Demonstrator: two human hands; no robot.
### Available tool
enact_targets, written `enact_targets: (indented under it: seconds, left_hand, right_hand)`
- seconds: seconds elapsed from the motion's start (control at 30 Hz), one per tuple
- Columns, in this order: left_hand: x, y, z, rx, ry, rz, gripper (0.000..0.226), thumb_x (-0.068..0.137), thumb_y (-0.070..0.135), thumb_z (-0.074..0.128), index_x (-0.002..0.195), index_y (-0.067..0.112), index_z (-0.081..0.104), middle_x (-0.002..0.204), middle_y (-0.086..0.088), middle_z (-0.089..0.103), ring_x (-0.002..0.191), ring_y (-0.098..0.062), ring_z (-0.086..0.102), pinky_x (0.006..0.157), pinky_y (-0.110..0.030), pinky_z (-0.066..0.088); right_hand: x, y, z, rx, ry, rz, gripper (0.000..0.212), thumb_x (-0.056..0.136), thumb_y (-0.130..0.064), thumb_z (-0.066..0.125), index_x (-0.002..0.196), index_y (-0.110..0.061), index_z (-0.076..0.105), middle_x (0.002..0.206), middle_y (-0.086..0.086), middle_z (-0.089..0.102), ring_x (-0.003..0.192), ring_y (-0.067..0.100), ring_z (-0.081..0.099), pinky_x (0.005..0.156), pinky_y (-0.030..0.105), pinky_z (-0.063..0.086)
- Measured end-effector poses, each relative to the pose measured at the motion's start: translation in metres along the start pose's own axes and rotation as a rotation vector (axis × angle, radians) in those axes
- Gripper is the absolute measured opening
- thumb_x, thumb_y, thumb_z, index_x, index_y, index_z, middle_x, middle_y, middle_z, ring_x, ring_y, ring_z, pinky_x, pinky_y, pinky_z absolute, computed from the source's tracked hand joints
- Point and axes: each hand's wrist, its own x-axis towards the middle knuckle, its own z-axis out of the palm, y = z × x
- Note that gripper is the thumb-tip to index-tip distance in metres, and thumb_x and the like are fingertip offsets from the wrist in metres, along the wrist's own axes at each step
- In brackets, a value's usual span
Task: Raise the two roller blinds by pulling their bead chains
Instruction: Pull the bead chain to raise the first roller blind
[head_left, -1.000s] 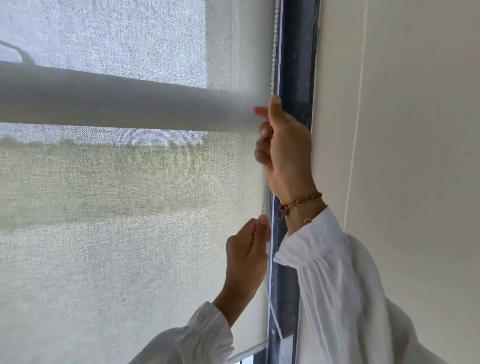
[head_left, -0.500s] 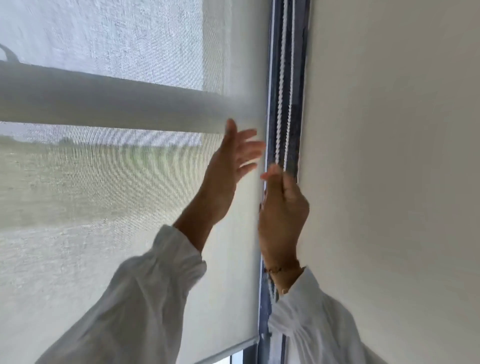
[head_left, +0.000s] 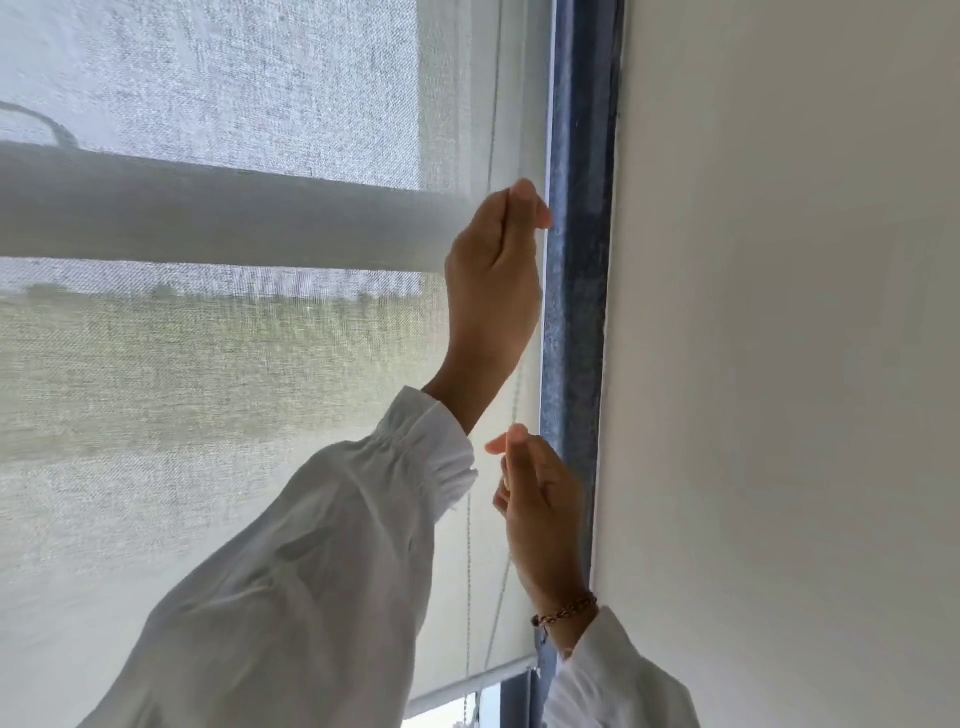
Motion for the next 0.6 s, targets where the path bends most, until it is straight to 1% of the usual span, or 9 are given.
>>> enact_targets:
  seconds: [0.07, 0.1, 0.23, 0.3, 0.37, 0.43, 0.5, 0.53, 0.6]
  left_hand:
    - [-0.004, -0.004, -0.007, -0.004, 0.001, -0.010, 0.036, 0.095, 0.027, 0.040, 0.061, 0.031, 0.051, 0.036, 0.013, 0.038, 0.036, -0.003, 0.028, 0.049, -0.024, 0.023]
    - [-0.009, -0.006, -0.009, 0.013, -0.003, -0.015, 0.035, 0.094, 0.027, 0.040, 0.061, 0.032, 0.051, 0.036, 0.012, 0.038, 0.036, -0.003, 0.028, 0.049, -0.025, 0.023]
    - [-0.044, -0.019, -0.018, 0.183, -0.021, 0.039, 0.028, 0.092, 0.024, 0.038, 0.067, 0.031, 0.050, 0.047, 0.013, 0.050, 0.041, -0.005, 0.040, 0.045, -0.023, 0.031]
    - [-0.066, -0.028, -0.023, 0.209, -0.031, 0.015, 0.029, 0.092, 0.024, 0.038, 0.068, 0.033, 0.051, 0.048, 0.012, 0.049, 0.041, -0.005, 0.041, 0.044, -0.023, 0.033]
    - [-0.086, -0.036, -0.027, 0.209, -0.059, -0.033, 0.035, 0.094, 0.020, 0.039, 0.066, 0.036, 0.051, 0.045, 0.015, 0.049, 0.039, -0.003, 0.038, 0.045, -0.022, 0.031]
    - [-0.102, -0.043, -0.030, 0.231, -0.104, -0.065, 0.037, 0.096, 0.016, 0.038, 0.066, 0.035, 0.049, 0.044, 0.019, 0.049, 0.037, -0.001, 0.038, 0.044, -0.019, 0.029]
    - [-0.115, -0.049, -0.034, 0.293, -0.122, -0.032, 0.033, 0.095, 0.019, 0.038, 0.067, 0.034, 0.047, 0.047, 0.021, 0.051, 0.039, -0.001, 0.040, 0.043, -0.015, 0.030]
    - [-0.122, -0.053, -0.037, 0.322, -0.126, -0.004, 0.030, 0.094, 0.020, 0.038, 0.069, 0.032, 0.047, 0.049, 0.022, 0.052, 0.040, 0.000, 0.042, 0.044, -0.012, 0.030]
    - [-0.134, -0.059, -0.042, 0.343, -0.151, 0.037, 0.025, 0.093, 0.024, 0.037, 0.071, 0.025, 0.048, 0.053, 0.022, 0.052, 0.043, 0.001, 0.043, 0.047, -0.006, 0.028]
  right_hand:
    - [0.014, -0.009, -0.001, 0.190, -0.005, 0.118, 0.054, 0.076, -0.069, 0.046, 0.077, -0.017, 0.063, 0.054, -0.010, 0.051, 0.056, 0.007, 0.051, 0.054, 0.026, 0.044]
    - [0.024, -0.017, -0.001, 0.256, 0.013, 0.142, 0.058, 0.075, -0.071, 0.043, 0.081, -0.017, 0.064, 0.058, -0.009, 0.055, 0.060, 0.009, 0.056, 0.058, 0.023, 0.049]
    - [0.066, -0.050, -0.005, 0.473, -0.010, 0.218, 0.046, 0.093, -0.045, 0.024, 0.096, -0.016, 0.060, 0.082, -0.002, 0.063, 0.074, 0.005, 0.066, 0.063, 0.012, 0.050]
    - [0.080, -0.064, -0.005, 0.537, -0.043, 0.245, 0.046, 0.096, -0.042, 0.023, 0.099, -0.014, 0.059, 0.089, 0.003, 0.063, 0.082, 0.009, 0.066, 0.070, 0.018, 0.053]
    - [0.087, -0.077, 0.000, 0.547, -0.067, 0.256, 0.044, 0.097, -0.041, 0.026, 0.100, -0.011, 0.058, 0.090, 0.006, 0.063, 0.089, 0.020, 0.064, 0.084, 0.032, 0.053]
    - [0.093, -0.086, 0.004, 0.538, -0.086, 0.257, 0.040, 0.097, -0.038, 0.032, 0.098, -0.008, 0.059, 0.087, 0.007, 0.064, 0.083, 0.022, 0.066, 0.086, 0.039, 0.052]
    - [0.101, -0.098, 0.007, 0.493, -0.110, 0.236, 0.034, 0.096, -0.034, 0.037, 0.095, -0.008, 0.059, 0.082, 0.008, 0.065, 0.071, 0.019, 0.068, 0.077, 0.037, 0.056]
    - [0.106, -0.105, 0.007, 0.450, -0.114, 0.227, 0.031, 0.096, -0.033, 0.039, 0.093, -0.009, 0.058, 0.079, 0.008, 0.065, 0.063, 0.017, 0.066, 0.067, 0.034, 0.056]
    - [0.113, -0.117, 0.009, 0.328, -0.092, 0.210, 0.028, 0.096, -0.033, 0.042, 0.088, -0.012, 0.058, 0.069, 0.004, 0.060, 0.047, 0.012, 0.055, 0.045, 0.025, 0.045]
